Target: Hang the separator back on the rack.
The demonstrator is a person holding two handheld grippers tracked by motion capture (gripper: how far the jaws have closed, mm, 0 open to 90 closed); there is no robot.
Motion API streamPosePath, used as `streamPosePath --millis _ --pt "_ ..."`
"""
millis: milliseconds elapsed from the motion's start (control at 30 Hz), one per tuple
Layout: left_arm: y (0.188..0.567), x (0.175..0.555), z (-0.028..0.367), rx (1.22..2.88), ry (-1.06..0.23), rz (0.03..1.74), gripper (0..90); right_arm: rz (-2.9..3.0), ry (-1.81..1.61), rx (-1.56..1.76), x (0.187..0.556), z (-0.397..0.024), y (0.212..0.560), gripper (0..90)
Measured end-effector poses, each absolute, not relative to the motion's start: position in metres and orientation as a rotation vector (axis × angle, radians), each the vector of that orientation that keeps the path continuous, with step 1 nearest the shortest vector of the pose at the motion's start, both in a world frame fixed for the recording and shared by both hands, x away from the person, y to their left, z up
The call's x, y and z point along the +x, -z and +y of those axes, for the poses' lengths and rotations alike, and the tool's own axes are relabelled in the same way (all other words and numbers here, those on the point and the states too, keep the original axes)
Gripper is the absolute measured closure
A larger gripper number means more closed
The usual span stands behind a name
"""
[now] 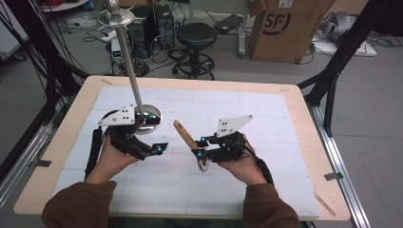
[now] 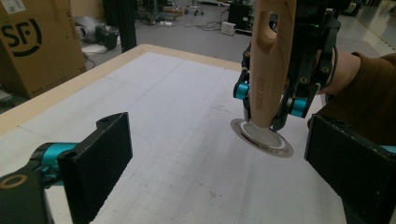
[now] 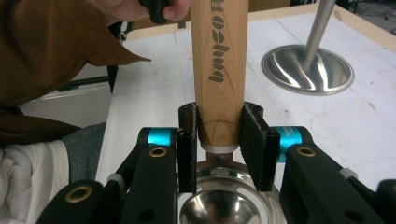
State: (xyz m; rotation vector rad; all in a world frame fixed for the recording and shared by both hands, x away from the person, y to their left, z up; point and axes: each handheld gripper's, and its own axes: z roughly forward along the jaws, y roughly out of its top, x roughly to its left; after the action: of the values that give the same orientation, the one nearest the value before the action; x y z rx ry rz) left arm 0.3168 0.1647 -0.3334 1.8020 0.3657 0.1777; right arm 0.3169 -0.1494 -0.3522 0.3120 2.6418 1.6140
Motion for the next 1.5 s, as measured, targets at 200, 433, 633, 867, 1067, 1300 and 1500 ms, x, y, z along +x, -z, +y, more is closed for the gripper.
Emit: streamPosePath --millis 200,433,633,867,1067,1300,1500 --pt "0.328 0.317 0.157 1.789 -0.171 0.346 9.1 2.634 -1.636 0.29 0.318 -0.147 0.352 68.7" --pt "0.325 0.317 0.148 1.783 -0.143 0.319 12.5 2.626 -1.658 0.28 0.319 -0.144 0.351 68.7" --pt "0.324 0.316 0.145 1.761 -0.128 0.308 14.9 2.624 -1.683 0.256 0.32 -0.139 0.35 68.7" --pt "0.323 0.317 0.143 1.763 -0.13 0.296 20.0 2.625 -1.704 0.241 0.322 -0.134 0.348 68.7" --pt "0.322 0.316 0.142 1.761 -0.122 0.274 26.3 2.626 -1.711 0.221 0.322 -0.129 0.346 68.7" --pt "0.321 0.315 0.142 1.762 -0.123 0.24 37.8 2.629 -1.719 0.215 0.321 -0.129 0.346 68.7" --pt "0.322 0.315 0.14 1.766 -0.121 0.234 42.0 2.633 -1.722 0.204 0.322 -0.129 0.346 68.7"
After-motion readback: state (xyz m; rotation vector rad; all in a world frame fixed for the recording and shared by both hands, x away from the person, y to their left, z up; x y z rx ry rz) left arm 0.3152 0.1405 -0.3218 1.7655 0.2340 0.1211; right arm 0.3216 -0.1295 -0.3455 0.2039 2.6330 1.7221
